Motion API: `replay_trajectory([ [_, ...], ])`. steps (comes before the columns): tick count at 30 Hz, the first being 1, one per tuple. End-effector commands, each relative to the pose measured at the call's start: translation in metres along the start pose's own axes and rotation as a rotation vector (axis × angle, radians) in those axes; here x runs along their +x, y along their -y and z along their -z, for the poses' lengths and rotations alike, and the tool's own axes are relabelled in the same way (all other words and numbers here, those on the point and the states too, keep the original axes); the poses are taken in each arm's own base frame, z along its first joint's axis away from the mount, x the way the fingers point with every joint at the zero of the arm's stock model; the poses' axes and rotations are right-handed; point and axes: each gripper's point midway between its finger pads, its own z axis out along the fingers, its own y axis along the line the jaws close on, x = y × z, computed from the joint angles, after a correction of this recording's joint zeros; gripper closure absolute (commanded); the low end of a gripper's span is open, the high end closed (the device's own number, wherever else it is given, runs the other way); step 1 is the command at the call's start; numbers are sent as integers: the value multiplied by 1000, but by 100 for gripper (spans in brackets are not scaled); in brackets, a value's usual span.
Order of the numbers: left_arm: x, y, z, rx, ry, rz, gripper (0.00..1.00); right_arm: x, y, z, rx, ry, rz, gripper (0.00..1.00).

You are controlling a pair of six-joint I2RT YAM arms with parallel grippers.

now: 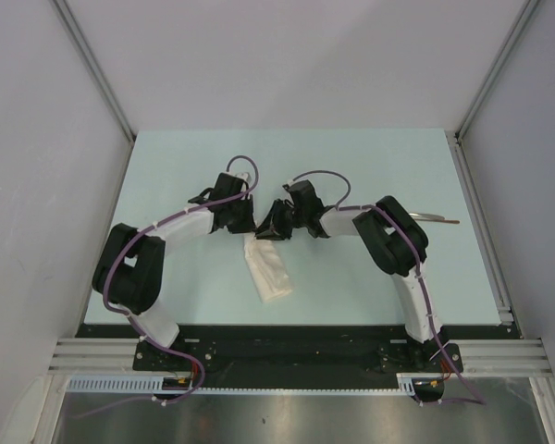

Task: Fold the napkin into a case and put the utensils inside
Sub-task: Stuff the top corner of the smaller-rectangle-folded napkin into the folded napkin.

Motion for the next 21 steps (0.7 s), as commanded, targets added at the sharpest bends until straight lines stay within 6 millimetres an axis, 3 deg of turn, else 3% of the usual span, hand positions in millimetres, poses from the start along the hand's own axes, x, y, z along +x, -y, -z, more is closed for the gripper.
replay_trajectory([
  [1,-5,6,9,29,19,14,100,-4,-34,28,-54,20,115,72],
  [8,-10,6,12,26,31,12,100,-2,-30,35,-37,24,130,70],
  [11,-10,7,13,31,34,9,100,-6,-26,31,-26,37,131,83],
  [12,-10,6,13,30,36,8,100,-5,-23,29,-20,34,127,96],
  [13,-10,7,13,31,35,8,100,-7,-20,26,-9,38,123,100],
  [21,-9,8,12,40,29,8,100,-11,-5,11,33,37,130,100],
])
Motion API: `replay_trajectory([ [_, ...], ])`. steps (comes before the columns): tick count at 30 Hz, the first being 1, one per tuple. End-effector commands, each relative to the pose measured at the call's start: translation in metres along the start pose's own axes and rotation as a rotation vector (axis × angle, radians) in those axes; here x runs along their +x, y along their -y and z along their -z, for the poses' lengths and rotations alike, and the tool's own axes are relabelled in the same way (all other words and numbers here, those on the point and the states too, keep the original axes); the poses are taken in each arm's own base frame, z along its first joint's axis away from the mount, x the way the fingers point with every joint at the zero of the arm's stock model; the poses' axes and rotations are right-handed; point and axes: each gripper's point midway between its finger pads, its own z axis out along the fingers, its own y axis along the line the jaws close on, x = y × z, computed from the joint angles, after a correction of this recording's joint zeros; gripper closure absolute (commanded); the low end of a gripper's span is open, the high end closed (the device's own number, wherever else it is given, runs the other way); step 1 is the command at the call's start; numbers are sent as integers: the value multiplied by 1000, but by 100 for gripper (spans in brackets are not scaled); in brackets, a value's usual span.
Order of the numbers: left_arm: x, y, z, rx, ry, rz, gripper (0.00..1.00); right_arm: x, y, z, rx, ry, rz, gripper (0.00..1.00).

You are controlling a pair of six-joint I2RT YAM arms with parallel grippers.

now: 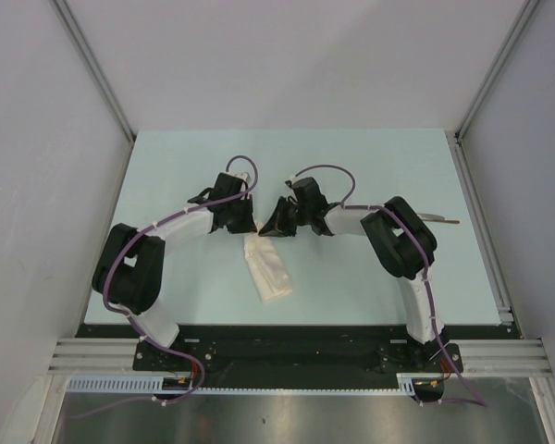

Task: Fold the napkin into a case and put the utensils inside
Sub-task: Stuff the top corner of the smaller-rectangle-folded napkin into the folded napkin.

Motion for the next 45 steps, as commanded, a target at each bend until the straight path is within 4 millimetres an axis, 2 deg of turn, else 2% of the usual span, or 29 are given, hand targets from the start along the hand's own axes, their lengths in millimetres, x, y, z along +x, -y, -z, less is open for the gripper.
replay_trajectory([
  [1,-8,10,12,43,29,2,100,-9,-4,-11,-5,16,40,100],
  [9,-7,10,11,47,25,3,100,-15,-13,-24,-35,19,55,100],
  [15,-5,8,8,37,22,11,100,-13,-33,-36,-92,4,45,100],
  [18,-4,5,6,23,21,20,100,-1,-43,-49,-156,-22,-3,100],
  [23,0,-8,0,-26,4,44,100,19,-44,-62,-234,-62,-62,100],
  [24,0,-11,-2,-41,2,59,100,22,-40,-61,-237,-78,-82,100],
  [27,5,-21,-5,-79,-24,94,100,19,-49,-48,-274,-65,-68,100],
  [29,4,-27,-4,-98,-20,111,100,18,-43,-45,-221,-67,-34,100],
  [30,3,-27,-3,-100,-12,119,100,18,-49,-48,-218,-84,-12,100],
  [31,4,-27,-1,-98,-6,122,100,22,-38,-48,-168,-113,0,100],
  [32,-2,-26,5,-92,22,120,100,18,-35,-45,-160,-94,4,100],
  [33,-3,-25,8,-92,31,120,100,5,-45,-33,-178,-48,18,100],
  [34,-5,-26,10,-96,38,120,100,6,-35,-28,-163,-37,11,100],
  [37,-7,-26,16,-98,45,120,100,-10,-35,-11,-153,-14,20,100],
  [40,-8,-26,17,-98,42,135,100,-19,-32,-2,-136,7,39,98],
  [45,-7,-29,17,-112,32,150,100,-18,-24,-6,-132,-4,35,100],
])
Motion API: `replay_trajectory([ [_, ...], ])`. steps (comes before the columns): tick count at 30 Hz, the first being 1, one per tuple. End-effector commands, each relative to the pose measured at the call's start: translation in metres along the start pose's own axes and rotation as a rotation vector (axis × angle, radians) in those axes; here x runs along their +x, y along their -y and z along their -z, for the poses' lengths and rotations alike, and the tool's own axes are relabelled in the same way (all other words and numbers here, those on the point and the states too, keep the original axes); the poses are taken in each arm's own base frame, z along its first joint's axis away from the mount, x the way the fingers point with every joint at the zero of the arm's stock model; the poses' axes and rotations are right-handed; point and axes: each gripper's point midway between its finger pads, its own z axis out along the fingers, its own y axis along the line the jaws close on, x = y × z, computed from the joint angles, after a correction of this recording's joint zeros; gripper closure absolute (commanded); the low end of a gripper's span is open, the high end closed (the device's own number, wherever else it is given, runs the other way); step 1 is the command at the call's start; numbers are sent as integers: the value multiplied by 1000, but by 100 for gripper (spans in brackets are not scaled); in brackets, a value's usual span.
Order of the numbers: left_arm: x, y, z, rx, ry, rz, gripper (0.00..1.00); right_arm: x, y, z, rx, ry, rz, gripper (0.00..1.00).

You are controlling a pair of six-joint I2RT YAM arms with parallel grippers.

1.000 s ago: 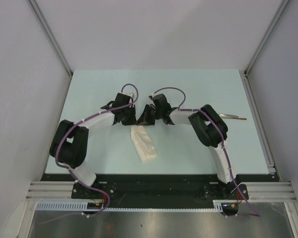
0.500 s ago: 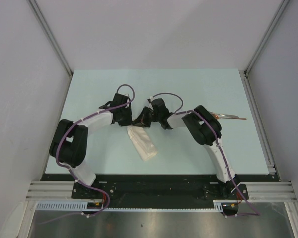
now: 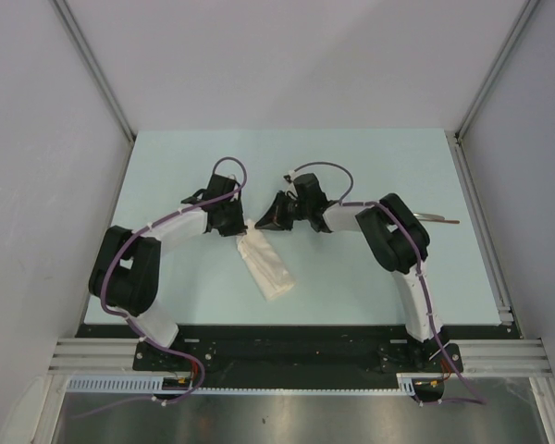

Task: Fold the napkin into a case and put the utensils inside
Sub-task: Stuff the top corner of the smaller-rectangle-folded napkin into the folded napkin.

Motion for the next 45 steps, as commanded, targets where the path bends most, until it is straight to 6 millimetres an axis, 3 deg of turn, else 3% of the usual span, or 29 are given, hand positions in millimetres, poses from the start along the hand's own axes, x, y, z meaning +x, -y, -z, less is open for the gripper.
replay_trajectory([
  [1,-9,2,11,4,28,35,100,-3,-11,6,-21,3,44,100],
  [18,-15,8,13,34,50,35,100,5,4,-39,16,-42,44,100],
  [24,-18,3,13,1,69,47,100,12,-39,-44,-69,-34,75,100],
  [28,-22,1,14,-17,86,63,100,34,-39,-59,-94,-74,41,100],
  [31,-16,-13,6,-89,54,71,100,42,-40,-68,-108,-96,52,100],
  [32,-13,-17,4,-106,48,81,100,47,-27,-75,-85,-116,40,100],
  [35,-5,-32,-1,-124,36,132,100,42,-31,-75,-113,-122,61,100],
  [36,-1,-40,-1,-132,31,152,97,42,-24,-70,-94,-103,59,100],
  [38,-9,-42,9,-130,72,161,75,37,-26,-63,-79,-93,73,100],
  [40,-21,-38,23,-109,129,159,62,34,-29,-60,-87,-101,78,100],
  [42,-29,-37,31,-98,156,160,60,33,-27,-56,-83,-99,72,100],
  [45,-38,-37,39,-82,180,174,68,32,-26,-54,-86,-95,70,100],
])
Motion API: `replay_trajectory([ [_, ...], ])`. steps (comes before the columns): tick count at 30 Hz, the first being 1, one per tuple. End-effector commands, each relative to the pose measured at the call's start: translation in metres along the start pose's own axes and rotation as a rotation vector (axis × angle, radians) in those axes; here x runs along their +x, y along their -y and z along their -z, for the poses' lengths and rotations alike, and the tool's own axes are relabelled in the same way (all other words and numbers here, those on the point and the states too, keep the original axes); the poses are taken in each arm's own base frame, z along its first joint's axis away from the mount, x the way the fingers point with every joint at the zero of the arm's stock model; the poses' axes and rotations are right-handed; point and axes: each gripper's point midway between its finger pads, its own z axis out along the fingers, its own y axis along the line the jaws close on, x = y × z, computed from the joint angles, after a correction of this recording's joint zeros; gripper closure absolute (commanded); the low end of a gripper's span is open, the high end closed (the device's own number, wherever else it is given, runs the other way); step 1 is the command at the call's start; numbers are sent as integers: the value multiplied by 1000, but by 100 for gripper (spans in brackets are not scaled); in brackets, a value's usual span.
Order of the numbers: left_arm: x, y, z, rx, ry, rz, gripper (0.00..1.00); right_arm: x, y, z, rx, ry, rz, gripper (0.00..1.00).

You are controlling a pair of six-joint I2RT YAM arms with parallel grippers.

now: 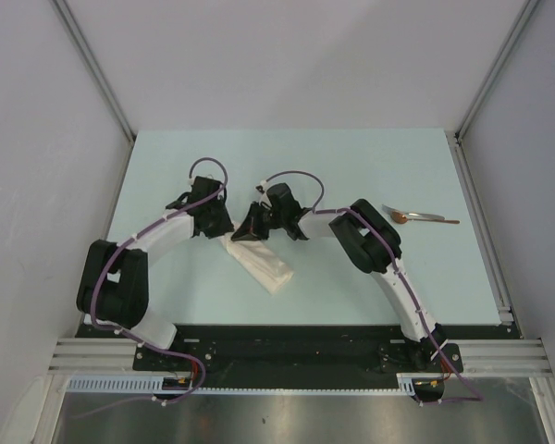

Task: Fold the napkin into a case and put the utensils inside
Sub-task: Stuff the top corner of the smaller-rectangle-folded napkin into the folded napkin.

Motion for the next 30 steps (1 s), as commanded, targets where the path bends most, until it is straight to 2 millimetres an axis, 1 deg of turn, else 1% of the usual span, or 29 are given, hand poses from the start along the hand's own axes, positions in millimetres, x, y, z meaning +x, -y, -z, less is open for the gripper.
replay_trajectory([
  [1,-30,8,21,55,101,35,72,-4,-16,12,-32,8,39,100],
  [5,-33,4,21,50,96,56,77,-8,-15,13,-36,11,38,100],
  [7,-32,1,18,45,90,66,81,-11,-17,14,-38,19,41,100],
  [9,-28,-7,12,26,69,82,85,-14,-17,13,-38,19,48,100],
  [10,-27,-8,10,25,61,86,88,-13,-14,12,-30,14,41,100],
  [11,-28,-10,9,23,58,94,88,-15,-19,10,-41,14,49,100],
  [13,-27,-11,4,21,48,106,88,-14,-18,5,-36,8,46,100],
  [14,-26,-11,3,23,47,106,88,-16,-22,3,-43,9,52,100],
  [16,-27,-11,-1,25,49,104,89,-14,-23,-2,-42,2,49,100],
  [17,-25,-12,-3,22,43,103,89,-10,-19,-7,-38,-8,46,100],
  [18,-23,-14,-5,15,36,106,90,-10,-22,-9,-43,-6,45,100],
  [20,-18,-16,-11,13,21,108,92,-7,-19,-14,-38,-12,40,100],
  [22,-12,-13,-14,36,2,111,93,-7,-19,-20,-39,-14,37,100],
  [23,-11,-12,-17,45,-2,117,93,-5,-18,-23,-40,-22,36,100],
  [24,-9,-12,-18,46,-8,120,93,0,-13,-29,-30,-32,35,100],
  [26,-7,-14,-22,37,-19,123,93,7,-12,-35,-22,-55,41,100],
  [29,-11,-11,-20,50,-13,112,92,8,-9,-34,-21,-52,41,100],
  [30,-12,-11,-19,50,-9,115,90,4,-8,-32,-22,-47,42,100],
])
